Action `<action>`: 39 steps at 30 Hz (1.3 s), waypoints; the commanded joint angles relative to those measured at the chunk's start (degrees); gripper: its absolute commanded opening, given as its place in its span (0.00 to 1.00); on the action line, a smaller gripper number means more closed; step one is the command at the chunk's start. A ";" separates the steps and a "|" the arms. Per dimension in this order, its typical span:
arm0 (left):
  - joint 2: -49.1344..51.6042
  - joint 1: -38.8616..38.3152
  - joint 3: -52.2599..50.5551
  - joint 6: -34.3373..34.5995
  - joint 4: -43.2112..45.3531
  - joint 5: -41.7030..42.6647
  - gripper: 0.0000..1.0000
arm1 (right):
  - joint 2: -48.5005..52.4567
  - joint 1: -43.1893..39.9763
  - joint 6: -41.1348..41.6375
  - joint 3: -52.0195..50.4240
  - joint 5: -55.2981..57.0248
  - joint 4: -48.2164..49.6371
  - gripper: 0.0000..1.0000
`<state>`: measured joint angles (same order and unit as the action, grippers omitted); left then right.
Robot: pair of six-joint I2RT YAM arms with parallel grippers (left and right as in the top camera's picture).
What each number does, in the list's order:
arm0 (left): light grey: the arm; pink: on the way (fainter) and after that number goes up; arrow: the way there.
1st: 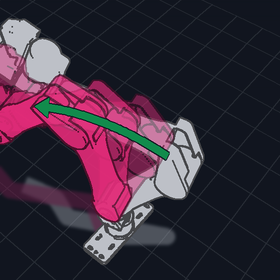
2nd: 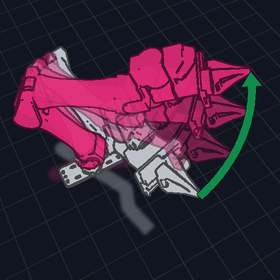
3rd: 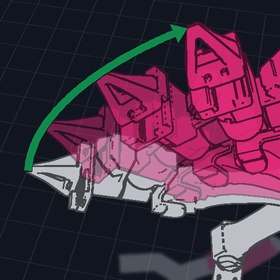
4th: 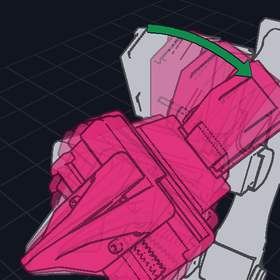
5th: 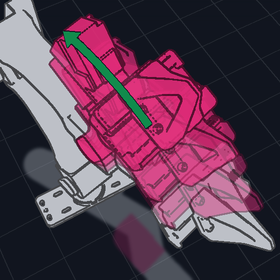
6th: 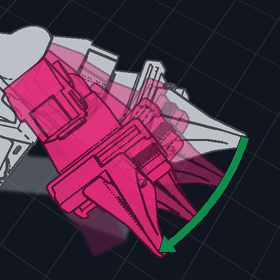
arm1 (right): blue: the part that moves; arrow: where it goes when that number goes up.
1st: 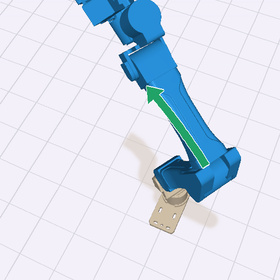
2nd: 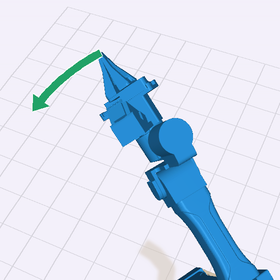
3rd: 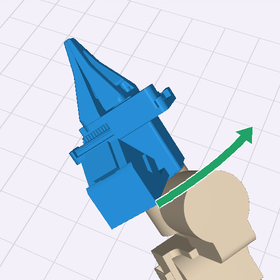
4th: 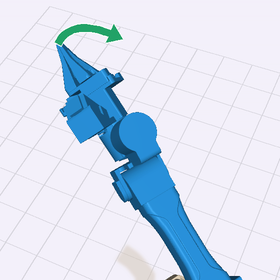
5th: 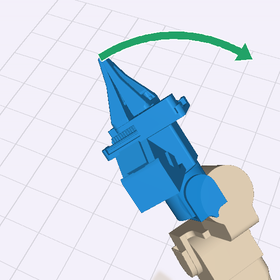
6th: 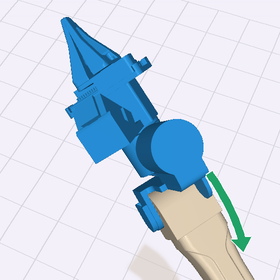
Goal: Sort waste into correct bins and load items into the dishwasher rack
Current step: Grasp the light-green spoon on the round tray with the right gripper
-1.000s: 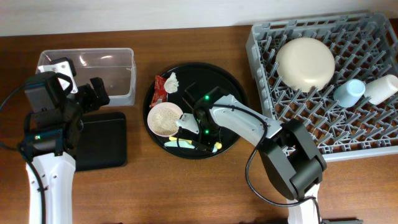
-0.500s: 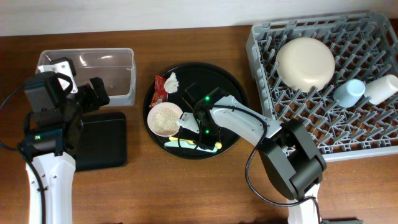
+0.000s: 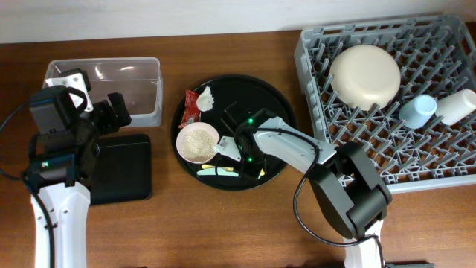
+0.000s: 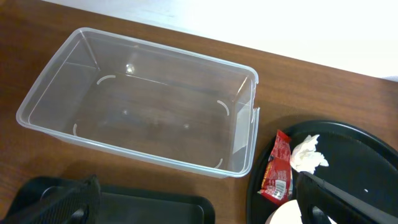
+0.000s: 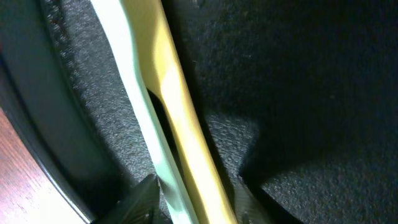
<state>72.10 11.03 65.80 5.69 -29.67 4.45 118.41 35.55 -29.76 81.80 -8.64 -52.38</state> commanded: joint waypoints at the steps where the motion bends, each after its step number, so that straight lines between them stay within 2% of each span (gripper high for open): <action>1: -0.98 0.28 1.16 0.72 0.11 0.02 1.00 | 0.04 -1.49 0.00 -1.25 0.46 1.01 0.30; 3: -0.98 0.28 1.16 0.72 0.11 0.02 1.00 | 0.04 -2.05 0.13 -1.22 2.12 0.74 0.27; 13: -0.98 0.28 1.16 0.72 0.11 0.02 1.00 | -0.09 -2.69 0.20 -1.11 9.01 -1.18 0.25; 16: -0.98 0.28 1.16 0.72 0.11 0.02 1.00 | -0.20 -2.69 0.20 0.20 9.33 -2.62 0.34; 17: -0.98 0.28 1.16 0.72 0.11 0.02 1.00 | -0.26 -2.69 0.17 0.70 9.35 -3.19 0.34; 19: -0.98 0.28 1.16 0.72 0.11 0.02 1.00 | -0.31 -2.71 0.17 1.49 9.35 -3.85 0.22; 20: -0.98 0.28 1.16 0.72 0.11 0.02 1.00 | -0.31 -2.69 0.17 1.68 9.35 -4.20 0.21; 22: -0.98 0.28 1.16 0.72 0.11 0.02 1.00 | -0.31 -2.69 0.20 1.75 9.35 -4.50 0.21; 23: -0.98 0.28 1.16 0.72 0.11 0.02 1.00 | -0.31 -2.69 0.17 1.75 9.38 -4.68 0.23; 24: -0.98 0.28 1.16 0.72 0.11 0.02 1.00 | -0.31 -2.69 0.20 1.75 9.35 -4.83 0.30; 25: -0.98 0.28 1.16 0.72 0.11 0.02 1.00 | -0.31 -2.69 0.20 1.75 9.35 -4.87 0.31; 30: -0.98 0.28 1.16 0.72 0.11 0.02 1.00 | -0.39 -2.71 0.20 1.79 9.73 -5.70 0.15; 32: -0.98 0.28 1.16 0.72 0.11 0.02 1.00 | -0.52 -2.69 0.22 1.79 11.19 -6.12 0.13; 35: -0.98 0.28 1.16 0.72 0.11 0.02 1.00 | -0.83 -2.71 1.36 1.79 13.90 -6.14 0.05; 39: -0.98 0.28 1.16 0.72 0.11 0.02 1.00 | -1.88 -2.71 1.55 1.79 13.92 -6.56 0.04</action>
<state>72.10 11.03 65.80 5.69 -29.69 4.45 117.82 33.30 -28.99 83.09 3.25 -58.39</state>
